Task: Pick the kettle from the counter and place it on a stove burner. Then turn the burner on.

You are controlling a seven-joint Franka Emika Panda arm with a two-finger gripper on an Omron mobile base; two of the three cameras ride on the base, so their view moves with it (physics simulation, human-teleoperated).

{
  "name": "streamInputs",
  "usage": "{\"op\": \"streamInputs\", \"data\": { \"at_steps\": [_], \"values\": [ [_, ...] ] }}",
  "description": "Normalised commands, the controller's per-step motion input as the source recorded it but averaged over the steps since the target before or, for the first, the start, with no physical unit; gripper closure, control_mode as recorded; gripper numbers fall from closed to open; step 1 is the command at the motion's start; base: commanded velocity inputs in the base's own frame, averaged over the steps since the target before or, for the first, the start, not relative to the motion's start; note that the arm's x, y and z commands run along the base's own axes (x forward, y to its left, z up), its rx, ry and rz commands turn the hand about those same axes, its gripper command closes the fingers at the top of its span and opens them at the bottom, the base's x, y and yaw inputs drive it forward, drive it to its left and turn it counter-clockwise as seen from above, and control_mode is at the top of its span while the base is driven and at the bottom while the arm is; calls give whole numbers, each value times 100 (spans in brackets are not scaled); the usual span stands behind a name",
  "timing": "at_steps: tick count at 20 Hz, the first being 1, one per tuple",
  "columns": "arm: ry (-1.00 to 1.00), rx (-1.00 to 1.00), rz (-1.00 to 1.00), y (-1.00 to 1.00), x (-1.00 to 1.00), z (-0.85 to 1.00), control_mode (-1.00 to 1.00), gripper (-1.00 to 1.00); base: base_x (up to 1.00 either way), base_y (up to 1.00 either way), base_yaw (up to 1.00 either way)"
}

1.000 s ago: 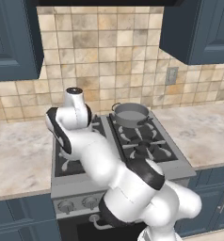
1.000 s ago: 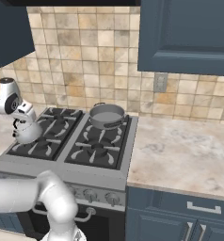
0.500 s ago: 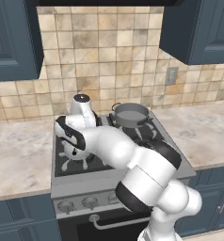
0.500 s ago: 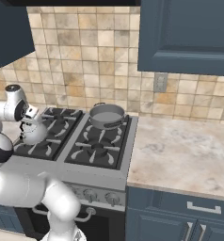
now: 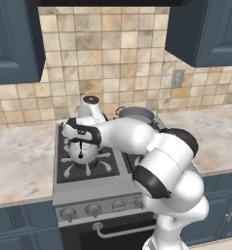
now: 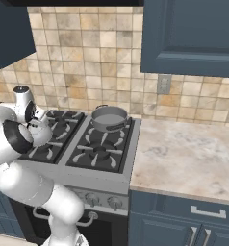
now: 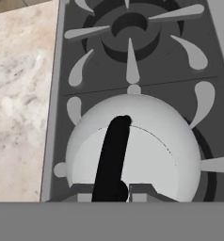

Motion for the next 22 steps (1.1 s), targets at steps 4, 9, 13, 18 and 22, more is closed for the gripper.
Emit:
{"op": "streamInputs", "data": {
  "at_steps": [4, 9, 13, 18, 22],
  "values": [
    [0, 0, 0, 0, 0, 0, -100, 100, 0, 0, 0],
    [0, 0, 0, 0, 0, -5, -100, 100, 0, 0, 0],
    [0, 0, 0, -8, 0, -3, -100, 100, 0, 0, 0],
    [5, 2, -3, -2, 10, 1, -100, 100, 0, 0, 0],
    [7, 2, -2, -6, 8, 0, -100, 100, 0, 0, 0]
  ]
}}
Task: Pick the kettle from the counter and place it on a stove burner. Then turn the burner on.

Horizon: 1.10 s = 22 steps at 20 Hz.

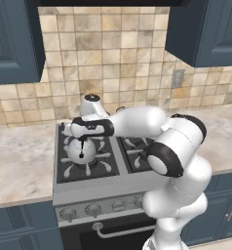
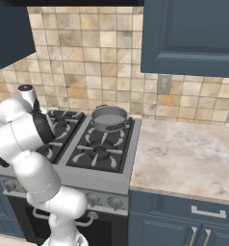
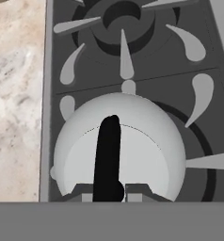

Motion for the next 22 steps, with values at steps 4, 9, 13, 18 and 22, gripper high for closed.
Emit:
{"op": "streamInputs", "data": {
  "at_steps": [4, 9, 13, 18, 22],
  "values": [
    [0, 0, 0, 0, 0, 0, -100, 100, 0, 0, 0],
    [0, 0, 0, -13, 0, 0, -100, 100, 0, 0, 0],
    [0, 0, 0, -11, 0, 0, -100, 100, 0, 0, 0],
    [0, 0, 0, 0, 0, 0, -100, 100, 0, 0, 0],
    [0, 0, 0, 0, 0, 0, -100, 100, 0, 0, 0]
  ]
}}
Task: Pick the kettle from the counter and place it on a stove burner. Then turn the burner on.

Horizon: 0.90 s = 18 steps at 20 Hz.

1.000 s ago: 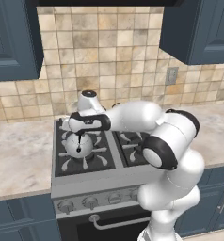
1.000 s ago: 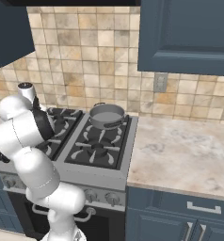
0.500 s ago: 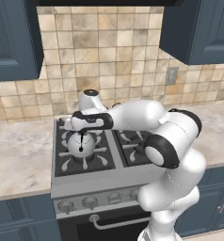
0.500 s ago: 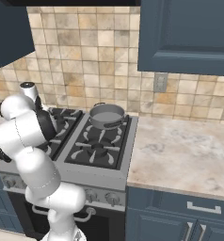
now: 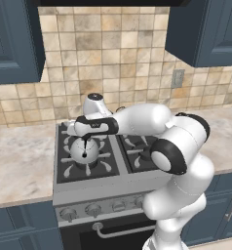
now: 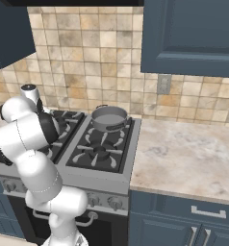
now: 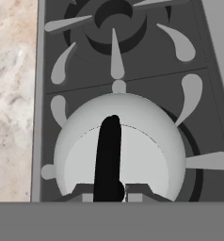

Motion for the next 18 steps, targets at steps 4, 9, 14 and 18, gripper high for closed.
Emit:
{"op": "streamInputs", "data": {
  "at_steps": [4, 9, 14, 18],
  "values": [
    [0, 0, 0, 0, 0, 0, -100, -100, 0, 0, 0],
    [0, 0, 0, 0, 0, 0, -100, -100, 0, 0, 0],
    [0, 0, 0, 0, 0, 0, -100, -100, 0, 0, 0],
    [0, 0, 0, 0, 0, 8, -100, -100, 0, 0, 0]
  ]
}}
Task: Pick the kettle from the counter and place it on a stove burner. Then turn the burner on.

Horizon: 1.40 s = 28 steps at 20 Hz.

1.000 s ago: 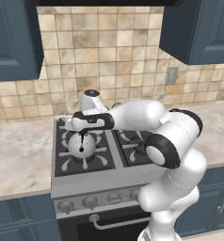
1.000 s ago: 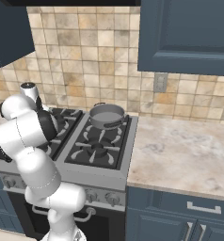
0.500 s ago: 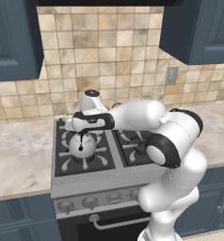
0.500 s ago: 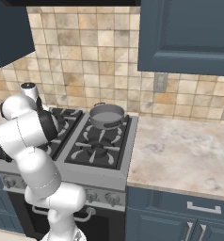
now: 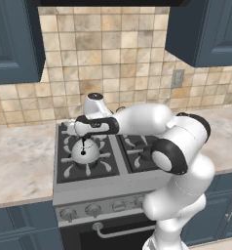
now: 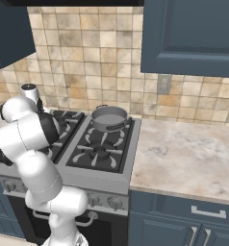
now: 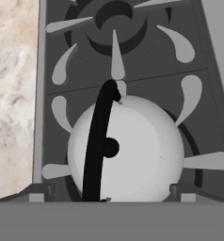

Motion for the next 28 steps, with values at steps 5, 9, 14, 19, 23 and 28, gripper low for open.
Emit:
{"op": "streamInputs", "data": {
  "at_steps": [5, 9, 14, 19, 23, 28],
  "values": [
    [-7, 0, 0, 0, -29, 23, -100, -100, 0, 0, 0],
    [-16, 0, 0, 0, -63, 24, -100, -100, 0, 0, 0],
    [-21, 0, 0, -7, -93, 5, -100, -100, 0, 0, 0],
    [-27, 0, 0, -31, -100, 0, -100, -100, 0, 0, 0],
    [-25, 0, 0, -40, -100, 0, -100, -100, 0, 0, 0],
    [-24, 0, 0, -39, -100, -8, -100, -100, 0, 0, 0]
  ]
}}
